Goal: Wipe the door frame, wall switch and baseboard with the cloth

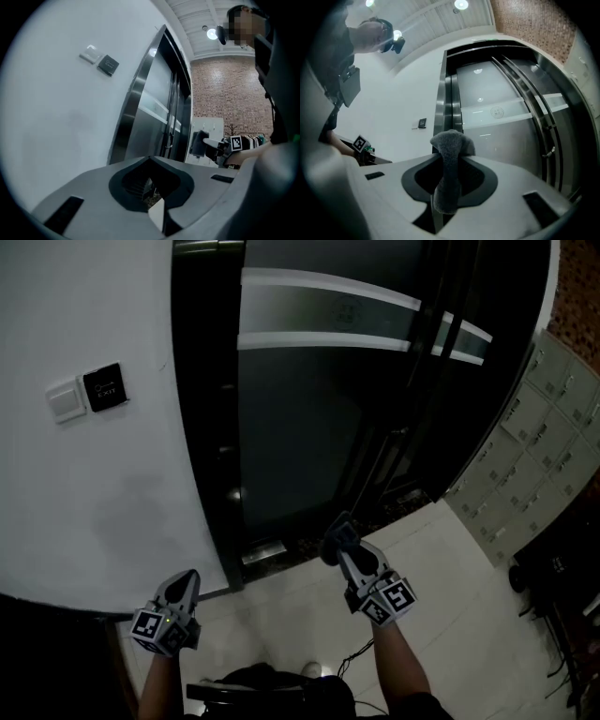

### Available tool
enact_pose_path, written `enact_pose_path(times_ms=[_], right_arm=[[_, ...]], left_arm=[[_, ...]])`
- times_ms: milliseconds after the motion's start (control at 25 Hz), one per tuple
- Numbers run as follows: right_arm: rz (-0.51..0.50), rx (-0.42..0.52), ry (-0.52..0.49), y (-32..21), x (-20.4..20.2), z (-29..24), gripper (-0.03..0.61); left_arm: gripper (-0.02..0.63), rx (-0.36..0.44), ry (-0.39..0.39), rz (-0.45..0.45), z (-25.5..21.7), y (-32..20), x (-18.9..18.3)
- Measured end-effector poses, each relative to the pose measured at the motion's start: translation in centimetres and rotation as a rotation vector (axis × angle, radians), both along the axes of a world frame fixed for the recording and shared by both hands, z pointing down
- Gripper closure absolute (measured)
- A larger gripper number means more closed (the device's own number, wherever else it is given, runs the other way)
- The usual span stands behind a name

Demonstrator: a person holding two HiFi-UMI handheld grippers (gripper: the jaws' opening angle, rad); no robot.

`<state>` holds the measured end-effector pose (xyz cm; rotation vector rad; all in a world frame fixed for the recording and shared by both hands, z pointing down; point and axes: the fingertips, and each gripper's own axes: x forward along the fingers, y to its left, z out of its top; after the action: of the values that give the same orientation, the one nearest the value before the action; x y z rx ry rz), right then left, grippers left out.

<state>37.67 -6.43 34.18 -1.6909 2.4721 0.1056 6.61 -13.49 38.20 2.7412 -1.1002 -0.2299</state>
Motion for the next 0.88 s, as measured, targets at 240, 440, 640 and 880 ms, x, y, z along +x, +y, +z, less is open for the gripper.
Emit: enact_pose_path(times_ms=[240, 440, 640, 880], right_arm=[[-0.154, 0.013, 0.112, -0.3, 8.4, -2.1, 0.494], [-0.295, 0.097, 0.182, -5.1, 9.0, -4.3, 0.494], [-0.454, 0.201, 0.281, -12.4, 4.7, -7.6, 0.494], [-0.600, 0.357, 0.432, -20.2, -0.3, -11.7, 0.495]], left_arm=[[0.612, 0.034, 0.026, -0.069, -2.7, 0.4, 11.2], [0.612, 0.028, -0.008, -0.126, -3.4, -1.1, 14.1], [0.612, 0.048, -0.051, -0.239, -3.6, -5.0, 12.2], [0.612, 0.118, -0.074, -0.370, -5.2, -9.6, 9.6]])
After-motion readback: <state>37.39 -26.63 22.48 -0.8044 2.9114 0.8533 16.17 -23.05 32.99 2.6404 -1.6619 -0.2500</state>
